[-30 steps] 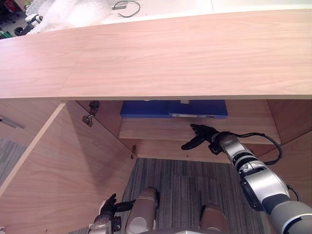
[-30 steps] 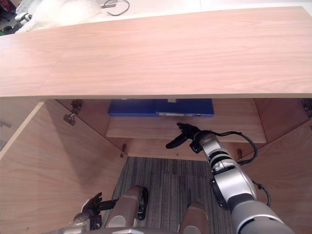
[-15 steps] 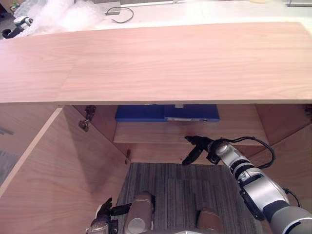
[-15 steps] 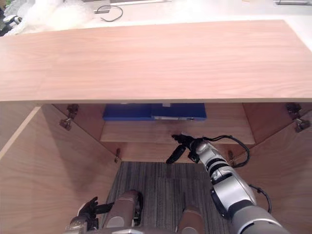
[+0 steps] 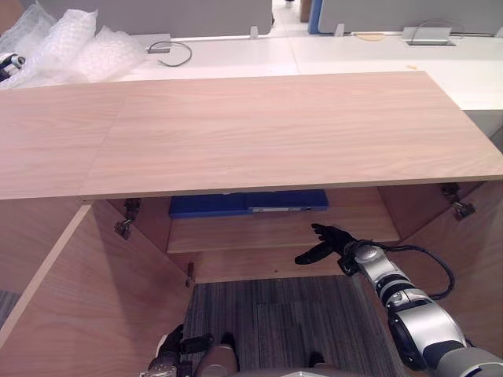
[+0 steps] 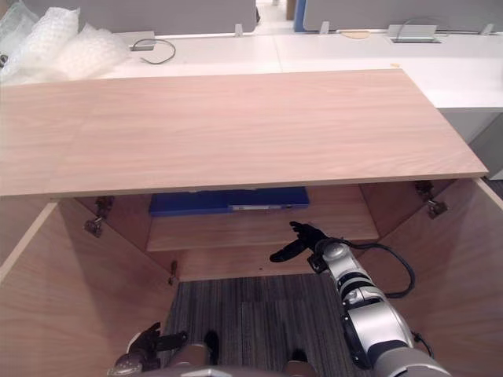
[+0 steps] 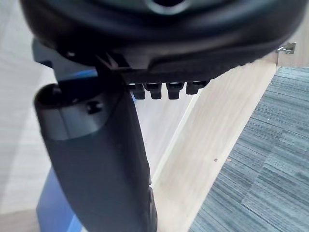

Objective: Walk over to the cabinet, pick up the folder, carry it to the office cabinet, place the folder inside the office cabinet, then close the office cabinet door

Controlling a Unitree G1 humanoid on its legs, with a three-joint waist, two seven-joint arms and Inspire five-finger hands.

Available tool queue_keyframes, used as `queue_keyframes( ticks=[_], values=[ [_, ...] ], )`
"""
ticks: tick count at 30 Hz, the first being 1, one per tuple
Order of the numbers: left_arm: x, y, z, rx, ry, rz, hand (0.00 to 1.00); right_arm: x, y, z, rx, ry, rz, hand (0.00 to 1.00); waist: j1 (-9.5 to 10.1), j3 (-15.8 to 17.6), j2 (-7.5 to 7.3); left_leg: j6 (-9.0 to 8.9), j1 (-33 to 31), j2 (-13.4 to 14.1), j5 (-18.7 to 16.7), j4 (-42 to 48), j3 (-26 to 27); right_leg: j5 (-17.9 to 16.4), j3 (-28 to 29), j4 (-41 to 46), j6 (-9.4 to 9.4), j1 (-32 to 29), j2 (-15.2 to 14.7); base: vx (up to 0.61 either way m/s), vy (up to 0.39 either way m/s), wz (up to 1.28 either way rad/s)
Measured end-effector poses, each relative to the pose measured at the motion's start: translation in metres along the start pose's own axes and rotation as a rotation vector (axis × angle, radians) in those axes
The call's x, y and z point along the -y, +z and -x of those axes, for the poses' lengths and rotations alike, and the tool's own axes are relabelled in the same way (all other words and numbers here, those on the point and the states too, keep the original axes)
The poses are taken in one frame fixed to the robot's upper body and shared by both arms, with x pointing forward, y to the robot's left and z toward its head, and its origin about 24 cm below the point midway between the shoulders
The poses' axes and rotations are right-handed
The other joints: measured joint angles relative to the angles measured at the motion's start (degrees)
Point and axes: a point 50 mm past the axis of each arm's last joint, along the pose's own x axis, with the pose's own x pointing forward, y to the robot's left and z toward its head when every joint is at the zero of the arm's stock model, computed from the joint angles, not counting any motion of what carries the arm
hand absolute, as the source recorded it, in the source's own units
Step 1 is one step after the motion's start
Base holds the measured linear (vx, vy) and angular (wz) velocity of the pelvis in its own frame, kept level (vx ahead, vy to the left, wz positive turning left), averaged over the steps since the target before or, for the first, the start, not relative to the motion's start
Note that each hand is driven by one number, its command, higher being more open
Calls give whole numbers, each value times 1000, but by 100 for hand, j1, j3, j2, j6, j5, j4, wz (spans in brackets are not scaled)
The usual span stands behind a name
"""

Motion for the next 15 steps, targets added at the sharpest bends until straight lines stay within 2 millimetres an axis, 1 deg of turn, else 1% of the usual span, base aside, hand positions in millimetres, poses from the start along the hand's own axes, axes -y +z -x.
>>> queue_keyframes(
  ticks=[2,4,6,7,9,10,12,14,15],
  values=[
    [0,0,0,1,12,-1,100,-2,-6,1,6,-50,-98,100,-37,-12,-16,-16,46,-13,125,-158,9,21,-10,-51,-30,-24,23,-118,-39,-6],
    [-3,-4,1,-11,30,4,100,-4,-12,2,0,-106,-155,100,-116,-13,-16,-83,141,6,257,-377,7,48,-6,-64,-86,-65,76,-158,-37,-6],
    [-3,-4,1,-5,39,4,100,-1,-14,3,8,-160,-181,100,-117,-17,-9,-84,167,20,342,-522,-2,74,-6,-116,-157,-91,108,-131,-24,-7],
    [-4,-5,1,-5,47,4,100,1,-12,3,20,-189,-185,100,-113,-23,-2,-109,166,22,369,-613,-25,96,-10,-189,-187,-113,127,-89,-12,-11],
    [-5,-9,2,-14,59,6,100,2,-4,4,63,-230,-214,100,-107,-23,10,-110,119,21,379,-666,-65,144,-12,-242,-251,-178,149,-31,6,-15],
    [-5,-9,2,-15,63,12,100,2,-2,3,77,-245,-220,100,-112,-20,26,-112,79,21,385,-637,-112,157,-26,-243,-254,-197,158,0,0,0],
    [-2,-6,1,-6,71,32,100,-1,3,3,90,-264,-225,100,-109,25,102,-138,-82,30,330,-391,-260,160,-148,-150,-245,-198,167,11,-13,26],
    [3,2,0,14,66,28,100,-4,17,0,121,-262,-227,100,-91,106,222,-128,-297,70,268,-61,-409,134,-247,6,-210,-251,195,11,-22,30],
    [7,7,-1,30,59,29,100,-6,33,-2,158,-250,-229,100,-81,166,324,-137,-438,97,213,130,-506,70,-337,146,-209,-308,218,-15,-26,34]
  ],
)
